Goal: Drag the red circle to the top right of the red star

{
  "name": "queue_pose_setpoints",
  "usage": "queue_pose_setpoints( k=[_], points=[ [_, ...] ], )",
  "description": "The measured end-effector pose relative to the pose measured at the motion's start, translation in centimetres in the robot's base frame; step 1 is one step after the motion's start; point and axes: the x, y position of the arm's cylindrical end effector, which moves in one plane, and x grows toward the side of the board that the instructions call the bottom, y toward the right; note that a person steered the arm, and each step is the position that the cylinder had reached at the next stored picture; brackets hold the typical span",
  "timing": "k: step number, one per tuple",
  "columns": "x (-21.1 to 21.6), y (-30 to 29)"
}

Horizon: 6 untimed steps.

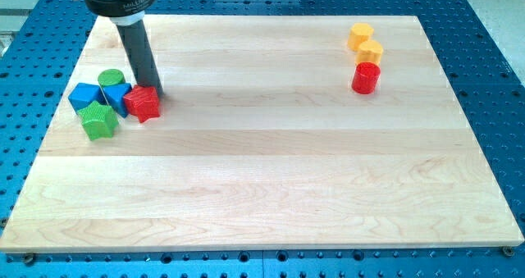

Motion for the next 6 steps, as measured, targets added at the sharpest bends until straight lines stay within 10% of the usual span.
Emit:
queue_pose_setpoints(
  k=[3, 4, 6],
  points=[
    [4.3, 30.8],
    [-1.1, 35.9],
    [-0.4, 16.4]
  ],
)
